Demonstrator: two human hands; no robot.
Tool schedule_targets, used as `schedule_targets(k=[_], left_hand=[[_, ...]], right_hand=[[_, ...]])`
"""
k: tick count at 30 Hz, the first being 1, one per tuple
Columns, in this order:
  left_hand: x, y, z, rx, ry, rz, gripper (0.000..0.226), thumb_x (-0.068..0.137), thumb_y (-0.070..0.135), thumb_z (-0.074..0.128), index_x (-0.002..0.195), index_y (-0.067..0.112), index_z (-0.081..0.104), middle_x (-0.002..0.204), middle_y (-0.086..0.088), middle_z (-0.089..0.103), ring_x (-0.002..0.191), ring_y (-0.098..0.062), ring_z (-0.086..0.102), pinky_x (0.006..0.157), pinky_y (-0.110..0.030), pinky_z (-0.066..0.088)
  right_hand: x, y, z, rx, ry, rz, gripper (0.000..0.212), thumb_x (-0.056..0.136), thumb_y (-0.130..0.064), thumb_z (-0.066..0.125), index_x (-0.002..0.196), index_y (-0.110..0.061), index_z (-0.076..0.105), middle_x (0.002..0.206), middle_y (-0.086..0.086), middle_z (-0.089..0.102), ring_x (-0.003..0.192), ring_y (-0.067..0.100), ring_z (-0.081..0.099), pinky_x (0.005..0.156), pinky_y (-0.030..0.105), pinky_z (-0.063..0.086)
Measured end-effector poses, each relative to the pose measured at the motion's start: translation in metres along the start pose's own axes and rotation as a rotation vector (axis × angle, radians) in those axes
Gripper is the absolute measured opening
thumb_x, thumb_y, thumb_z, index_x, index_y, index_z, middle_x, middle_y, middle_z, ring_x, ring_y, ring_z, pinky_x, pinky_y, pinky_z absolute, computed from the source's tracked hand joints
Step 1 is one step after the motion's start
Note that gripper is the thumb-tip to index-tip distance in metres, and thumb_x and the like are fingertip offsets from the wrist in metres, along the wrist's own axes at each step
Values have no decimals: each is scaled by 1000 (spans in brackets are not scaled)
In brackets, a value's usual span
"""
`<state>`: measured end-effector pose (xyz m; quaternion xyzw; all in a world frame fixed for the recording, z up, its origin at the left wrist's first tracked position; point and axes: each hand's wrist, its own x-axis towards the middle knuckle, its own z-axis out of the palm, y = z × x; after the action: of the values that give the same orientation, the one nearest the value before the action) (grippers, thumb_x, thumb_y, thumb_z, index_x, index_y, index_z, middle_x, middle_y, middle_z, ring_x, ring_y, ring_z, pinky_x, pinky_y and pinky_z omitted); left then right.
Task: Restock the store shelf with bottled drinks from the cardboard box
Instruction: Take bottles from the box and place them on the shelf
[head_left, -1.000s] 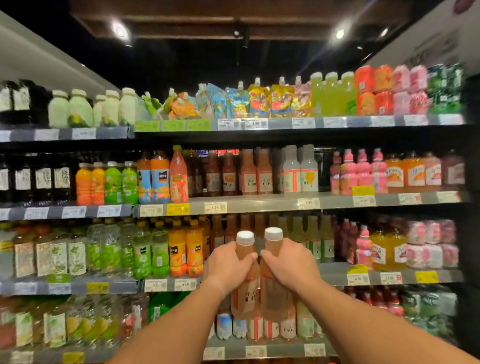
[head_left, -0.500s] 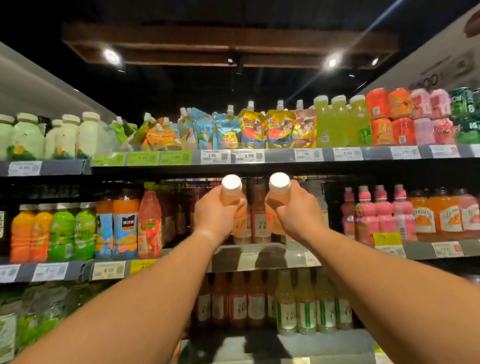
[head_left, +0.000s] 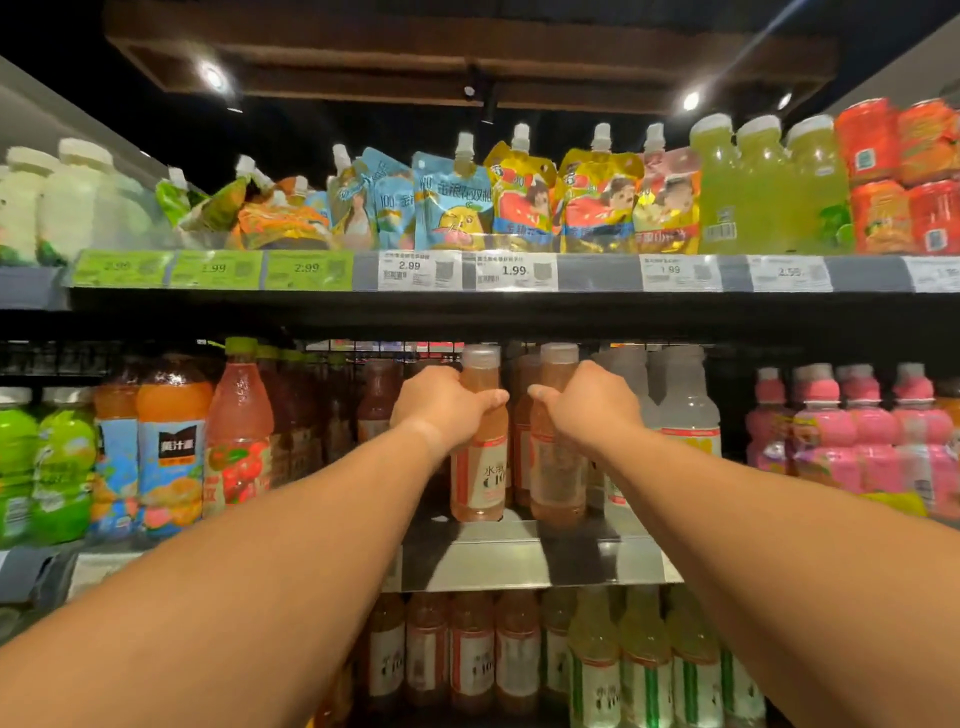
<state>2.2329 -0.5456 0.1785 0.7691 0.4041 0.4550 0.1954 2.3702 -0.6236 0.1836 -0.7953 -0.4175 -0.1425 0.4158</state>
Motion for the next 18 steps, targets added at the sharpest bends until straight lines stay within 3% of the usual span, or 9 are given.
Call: schedule_targets(k=[2,4,7,12,15,18], left_hand=[[7,3,2,-2,-20,-31,36,80,55,72,75,24,55,78,6,61,68,-10,56,56,-26,42],[11,4,5,-11,-14,-45,40,79,56,74,78,20,58,74,5,59,65,-11,57,52,-26,42],[14,1,11,-9,-38,-31,46,76,59,74,84,16,59,81,2,64,73,-16,64,66,-33,57],[13,1,17,1,-29,-2,48,77,61,71,90,20,51,83,5,58,79,-17,61,76,-37,59],[13,2,22,-15,-27,-22,48,80,62,67,79,16,53,77,5,59,69,-13,60,62,-28,53],[14,0,18,31,5,-45,40,88,56,62,79,17,56,73,3,58,61,-11,56,51,-25,41]], right_hand=[[6,-2,6,-25,-7,12,47,90,-53,60,112,-11,61,111,11,67,101,32,64,78,38,49],[8,-6,13,-68,-7,-3,39,93,-45,60,108,-10,65,109,12,68,100,31,65,82,39,52],[11,-6,23,-120,11,-29,29,95,-34,59,105,-9,68,104,11,69,96,30,66,80,37,52],[15,-1,28,-156,32,2,25,96,-35,60,95,-11,65,85,7,61,74,23,60,63,31,48],[15,0,28,-134,38,6,26,95,-38,60,90,-13,56,83,6,57,73,22,56,63,31,46],[15,3,29,-118,27,-11,24,96,-37,58,90,-14,57,79,4,57,70,21,58,62,30,46]])
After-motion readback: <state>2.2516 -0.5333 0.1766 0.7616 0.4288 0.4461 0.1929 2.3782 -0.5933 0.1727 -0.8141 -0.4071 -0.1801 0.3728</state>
